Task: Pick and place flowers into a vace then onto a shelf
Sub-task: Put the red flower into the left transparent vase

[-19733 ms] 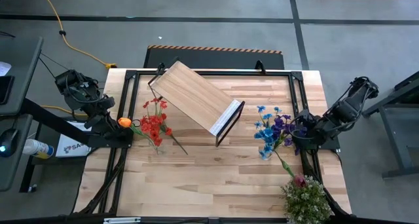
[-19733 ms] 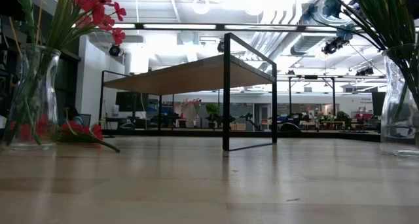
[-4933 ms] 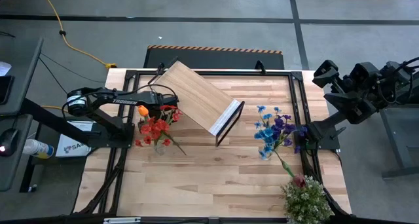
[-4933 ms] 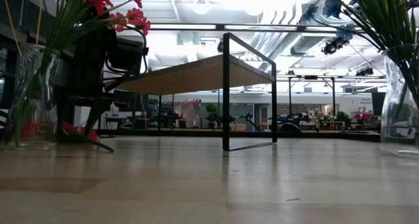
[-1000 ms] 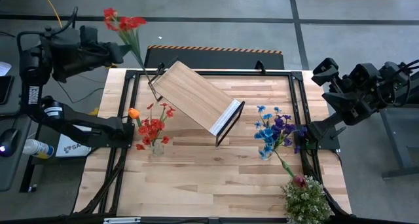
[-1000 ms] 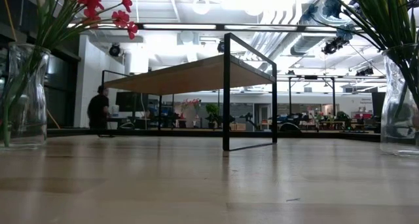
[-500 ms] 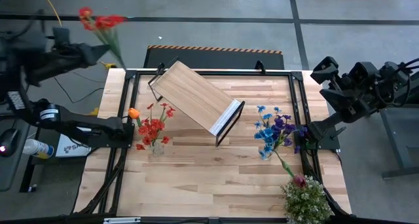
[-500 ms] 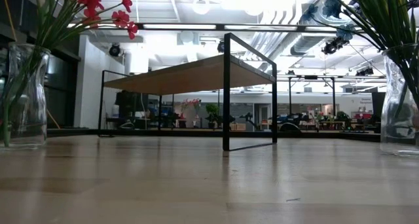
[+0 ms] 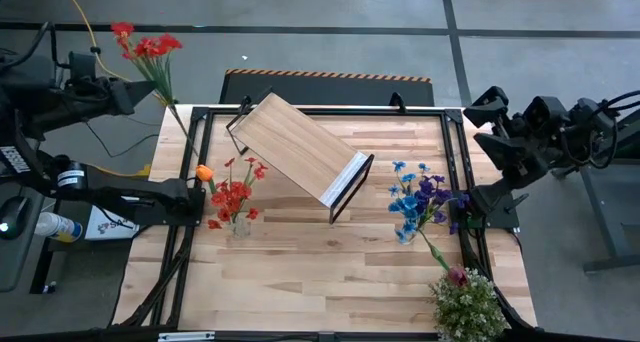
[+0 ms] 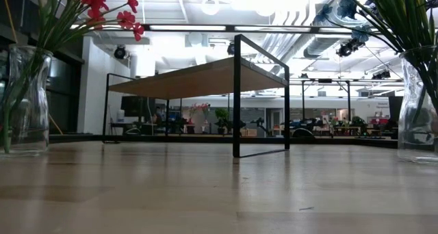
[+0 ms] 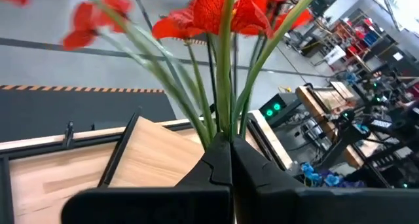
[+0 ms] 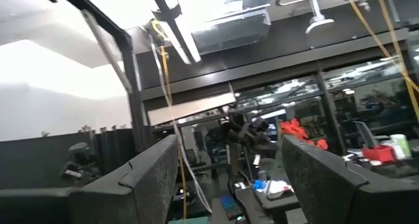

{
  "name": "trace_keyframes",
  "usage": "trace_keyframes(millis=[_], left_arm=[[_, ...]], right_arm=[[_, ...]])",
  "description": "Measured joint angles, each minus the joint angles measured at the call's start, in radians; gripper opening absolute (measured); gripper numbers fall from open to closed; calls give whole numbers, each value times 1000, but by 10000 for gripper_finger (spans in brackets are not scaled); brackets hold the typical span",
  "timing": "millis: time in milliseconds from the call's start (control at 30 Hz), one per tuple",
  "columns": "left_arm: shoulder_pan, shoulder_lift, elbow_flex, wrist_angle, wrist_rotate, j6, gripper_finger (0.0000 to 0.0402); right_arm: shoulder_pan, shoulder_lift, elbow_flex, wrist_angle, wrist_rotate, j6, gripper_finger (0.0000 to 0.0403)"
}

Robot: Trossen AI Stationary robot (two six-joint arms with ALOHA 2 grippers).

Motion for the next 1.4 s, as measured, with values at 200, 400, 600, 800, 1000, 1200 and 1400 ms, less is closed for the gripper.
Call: trace_keyframes(millis=[200, 400, 600, 800, 1000, 1200, 1400], left_arm=[[0, -77, 0, -1, 4, 10, 24], [1, -157, 0, -27, 15, 32, 24], [2, -189, -8, -25, 61, 80, 24], [2, -201, -10, -25, 111, 140, 24], [52, -262, -66, -24, 159, 180, 24], [214, -366, -173, -25, 268, 246, 24], [389, -463, -233, -25, 411, 269, 24]], right_arm=[[0, 30, 0, 46, 15, -2, 261], [0, 48, 0, 87, 15, -26, 261], [0, 48, 0, 91, 44, -32, 261], [0, 48, 0, 94, 68, -72, 261], [0, 46, 0, 145, 67, -94, 261], [0, 46, 0, 175, 67, -97, 261], [0, 46, 0, 217, 67, -137, 261]])
